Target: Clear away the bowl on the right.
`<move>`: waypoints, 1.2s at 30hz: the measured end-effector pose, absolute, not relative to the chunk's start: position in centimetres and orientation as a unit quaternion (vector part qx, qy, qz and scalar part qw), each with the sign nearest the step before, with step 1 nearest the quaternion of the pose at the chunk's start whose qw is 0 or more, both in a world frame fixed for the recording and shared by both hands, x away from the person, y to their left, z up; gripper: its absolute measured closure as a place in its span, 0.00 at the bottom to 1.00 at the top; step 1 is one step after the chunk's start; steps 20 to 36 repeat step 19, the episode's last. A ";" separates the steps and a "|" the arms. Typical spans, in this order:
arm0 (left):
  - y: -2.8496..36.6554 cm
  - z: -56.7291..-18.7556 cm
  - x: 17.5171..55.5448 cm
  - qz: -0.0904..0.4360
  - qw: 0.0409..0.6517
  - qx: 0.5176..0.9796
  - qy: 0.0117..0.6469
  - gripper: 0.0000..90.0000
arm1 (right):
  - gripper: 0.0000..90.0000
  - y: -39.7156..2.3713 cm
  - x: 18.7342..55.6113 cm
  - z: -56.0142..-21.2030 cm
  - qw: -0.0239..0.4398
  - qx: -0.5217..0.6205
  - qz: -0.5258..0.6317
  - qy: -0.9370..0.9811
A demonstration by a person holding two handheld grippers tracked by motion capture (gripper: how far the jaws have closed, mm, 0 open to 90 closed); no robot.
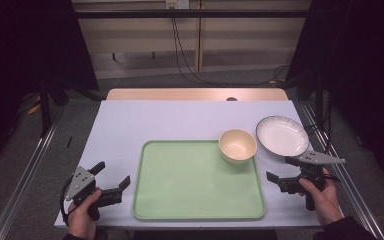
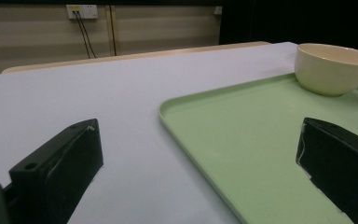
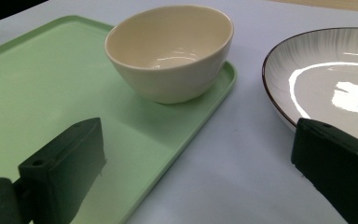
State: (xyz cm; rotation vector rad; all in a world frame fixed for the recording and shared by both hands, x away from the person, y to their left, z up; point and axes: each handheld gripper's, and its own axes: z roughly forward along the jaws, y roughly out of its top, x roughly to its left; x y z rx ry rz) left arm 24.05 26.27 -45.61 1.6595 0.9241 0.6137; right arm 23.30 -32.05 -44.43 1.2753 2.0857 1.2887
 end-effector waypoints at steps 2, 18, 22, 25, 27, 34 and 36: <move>26.3 -45.6 24.1 0.257 0.544 0.699 0.387 0.00 | 0.03 -32.0 23.1 -44.5 0.189 0.455 0.459 0.740; 26.3 -45.6 24.2 0.261 0.540 0.699 0.390 0.01 | 0.03 -31.5 22.3 -45.6 0.190 0.441 0.433 0.762; 26.2 -45.7 24.2 0.258 0.540 0.700 0.390 0.01 | 0.03 -31.4 22.4 -45.6 0.191 0.438 0.439 0.761; 26.2 -45.7 24.2 0.258 0.540 0.700 0.390 0.01 | 0.03 -31.4 22.4 -45.6 0.191 0.438 0.439 0.761; 26.2 -45.7 24.2 0.258 0.540 0.700 0.390 0.01 | 0.03 -31.4 22.4 -45.6 0.191 0.438 0.439 0.761; 26.2 -45.7 24.2 0.258 0.540 0.700 0.390 0.01 | 0.03 -31.4 22.4 -45.6 0.191 0.438 0.439 0.761; 26.2 -45.7 24.2 0.258 0.540 0.700 0.390 0.01 | 0.03 -31.4 22.4 -45.6 0.191 0.438 0.439 0.761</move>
